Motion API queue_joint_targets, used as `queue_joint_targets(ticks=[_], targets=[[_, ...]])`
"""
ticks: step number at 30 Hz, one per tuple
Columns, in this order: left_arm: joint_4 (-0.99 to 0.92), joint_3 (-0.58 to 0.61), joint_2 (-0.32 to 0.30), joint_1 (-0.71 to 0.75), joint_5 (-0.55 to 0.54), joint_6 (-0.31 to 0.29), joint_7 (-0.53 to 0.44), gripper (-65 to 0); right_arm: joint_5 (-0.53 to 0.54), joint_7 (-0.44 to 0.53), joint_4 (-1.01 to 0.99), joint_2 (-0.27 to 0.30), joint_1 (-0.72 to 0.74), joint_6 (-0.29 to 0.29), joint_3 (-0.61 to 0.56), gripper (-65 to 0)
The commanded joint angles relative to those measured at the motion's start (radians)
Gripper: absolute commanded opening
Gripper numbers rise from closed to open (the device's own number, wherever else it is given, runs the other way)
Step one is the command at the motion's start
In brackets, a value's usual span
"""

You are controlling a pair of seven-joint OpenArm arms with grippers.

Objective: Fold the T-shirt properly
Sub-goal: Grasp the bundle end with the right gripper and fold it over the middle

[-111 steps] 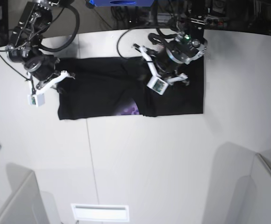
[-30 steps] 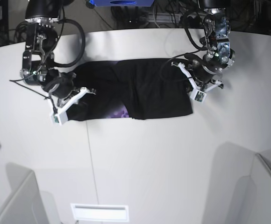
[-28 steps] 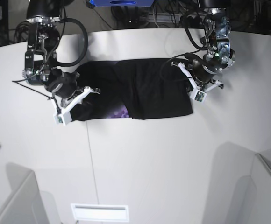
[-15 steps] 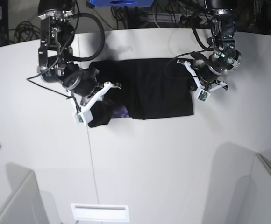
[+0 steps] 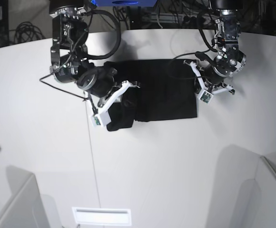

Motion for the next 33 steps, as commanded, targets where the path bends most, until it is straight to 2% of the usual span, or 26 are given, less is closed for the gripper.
queue_joint_targets(ticks=[1, 4, 8, 11, 14, 22, 28, 33], targets=[[0.003, 0.0, -0.005, 0.004, 0.033, 0.0, 0.042, -65.0, 0.022, 0.021, 0.019, -0.007, 0.011, 0.005, 0.0, -65.0], [0.003, 0.0, -0.005, 0.004, 0.033, 0.0, 0.042, -65.0, 0.023, 0.052, 0.019, -0.009, 0.007, 0.005, -0.014, -65.0], [0.003, 0.0, -0.004, 0.005, 0.033, -0.001, 0.042, -65.0, 0.018, 0.119, 0.018, -0.007, 0.006, -0.001, -0.111, -65.0], [0.005, 0.0, -0.004, 0.005, 0.033, -0.001, 0.042, -65.0, 0.018, 0.136, 0.015, -0.007, 0.012, -0.077, -0.169, -65.0], [0.005, 0.0, -0.004, 0.007, 0.033, -0.003, 0.042, -65.0, 0.018, 0.153, 0.013, -0.002, 0.038, -0.118, -0.226, -65.0], [0.005, -0.008, -0.004, 0.008, 0.033, -0.003, 0.042, -65.0, 0.018, 0.162, -0.025, -0.009, 0.061, -0.118, -0.253, -65.0], [0.005, -0.011, -0.004, 0.008, 0.032, -0.004, 0.042, -65.0, 0.017, 0.272, -0.1, 0.001, 0.077, -0.118, -0.332, -65.0], [0.005, -0.012, -0.004, 0.016, 0.032, -0.004, 0.045, -65.0, 0.017, 0.305, -0.171, -0.005, 0.106, -0.118, -0.402, -65.0]])
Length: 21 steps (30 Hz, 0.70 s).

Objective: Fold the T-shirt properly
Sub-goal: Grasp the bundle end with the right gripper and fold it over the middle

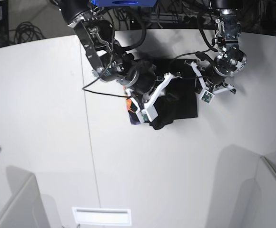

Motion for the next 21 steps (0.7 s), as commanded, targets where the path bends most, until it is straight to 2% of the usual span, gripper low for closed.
queue_joint_targets(ticks=[1, 7, 15, 21], targets=[[0.002, -0.005, -0.004, 0.015, 0.029, -0.004, 0.044, -65.0, 0.012, 0.034, 0.003, -0.012, 0.024, 0.008, 0.001, -65.0], [0.002, -0.005, -0.006, 0.021, 0.029, -0.004, 0.043, -65.0, 0.014, 0.06, -0.025, -0.013, 0.057, 0.008, -0.061, -65.0], [0.059, -0.011, -0.011, 0.045, 0.027, -0.004, 0.047, -65.0, 0.014, 0.062, -0.157, -0.041, 0.094, 0.008, -0.067, -65.0], [0.116, -0.129, -0.006, 0.079, 0.027, -0.005, 0.047, -65.0, 0.012, 0.119, -0.203, -0.042, 0.114, 0.008, -0.068, -65.0]])
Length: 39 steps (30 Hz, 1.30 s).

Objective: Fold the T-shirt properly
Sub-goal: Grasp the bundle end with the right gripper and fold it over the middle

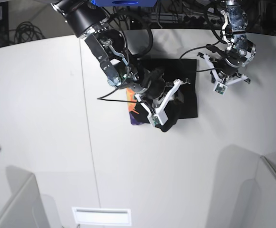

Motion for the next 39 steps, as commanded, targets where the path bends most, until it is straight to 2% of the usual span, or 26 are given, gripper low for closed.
queue_joint_targets(ticks=[1, 6, 10, 13, 20, 32, 33, 36, 39], targets=[[0.025, -0.015, -0.006, 0.007, -0.008, 0.003, -0.015, -65.0, 0.014, 0.023, 0.006, -0.013, 0.017, 0.008, 0.002, -65.0], [0.044, -0.085, -0.009, 0.035, -0.017, 0.0, -0.016, -65.0, 0.012, 0.023, -0.004, -0.032, 0.02, 0.008, 0.0, -65.0], [0.065, -0.185, -0.011, 0.056, -0.152, -0.08, -0.012, -65.0, 0.012, 0.024, -0.044, -0.033, 0.042, 0.008, -0.017, -65.0], [0.067, -0.254, -0.011, 0.069, -0.207, -0.094, 0.023, -65.0, 0.012, 0.024, -0.055, -0.035, 0.054, 0.008, -0.047, -65.0], [0.067, -0.335, -0.012, 0.075, -0.216, -0.097, 0.031, -65.0, 0.012, 0.052, -0.067, -0.036, 0.055, 0.008, -0.052, -65.0], [0.064, -0.335, -0.012, 0.076, -0.216, -0.097, 0.033, -65.0, 0.018, 0.056, -0.101, -0.045, 0.055, 0.008, -0.052, -65.0], [0.062, -0.337, -0.012, 0.076, -0.216, -0.097, 0.033, -65.0, 0.018, 0.056, -0.101, -0.047, 0.055, 0.008, -0.052, -63.0], [0.065, -0.339, -0.012, 0.076, -0.215, -0.097, 0.033, -65.0, 0.018, 0.056, -0.101, -0.047, 0.055, 0.008, -0.053, -47.4], [0.068, -0.348, -0.02, 0.078, -0.216, -0.097, 0.033, -65.0, 0.018, 0.056, -0.101, -0.049, 0.055, 0.008, -0.053, -36.6]])
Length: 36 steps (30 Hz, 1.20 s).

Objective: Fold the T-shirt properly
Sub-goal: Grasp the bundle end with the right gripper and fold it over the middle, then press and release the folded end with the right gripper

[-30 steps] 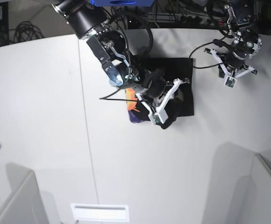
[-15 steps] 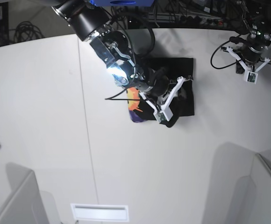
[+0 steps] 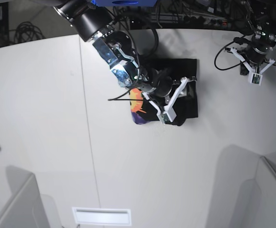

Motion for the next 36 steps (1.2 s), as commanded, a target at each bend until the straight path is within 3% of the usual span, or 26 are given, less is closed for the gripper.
queue_joint_targets(ticks=[1, 4, 11, 20, 28, 36], targets=[[0.021, -0.026, -0.017, 0.004, -0.007, -0.003, -0.016, -65.0, 0.012, 0.019, 0.016, -0.016, 0.019, 0.008, 0.0, -34.1], [0.021, -0.06, -0.017, 0.002, -0.007, -0.003, -0.016, -65.0, 0.012, 0.016, 0.016, -0.018, 0.019, 0.008, 0.0, -29.9], [0.021, -0.123, -0.021, 0.002, -0.007, -0.003, -0.016, -65.0, 0.014, 0.014, 0.016, -0.029, 0.026, 0.008, -0.01, -29.1], [0.021, -0.161, -0.019, 0.002, -0.007, -0.013, -0.016, -65.0, 0.014, 0.019, -0.042, -0.04, 0.111, 0.008, -0.191, -29.1], [0.021, -0.185, -0.019, -0.001, -0.009, -0.013, -0.016, -65.0, 0.015, 0.02, -0.059, -0.047, 0.207, 0.01, -0.442, -29.1], [0.021, -0.185, -0.019, -0.001, -0.009, -0.013, -0.016, -65.0, 0.012, 0.016, 0.028, -0.044, 0.23, 0.013, -0.494, -29.3]])
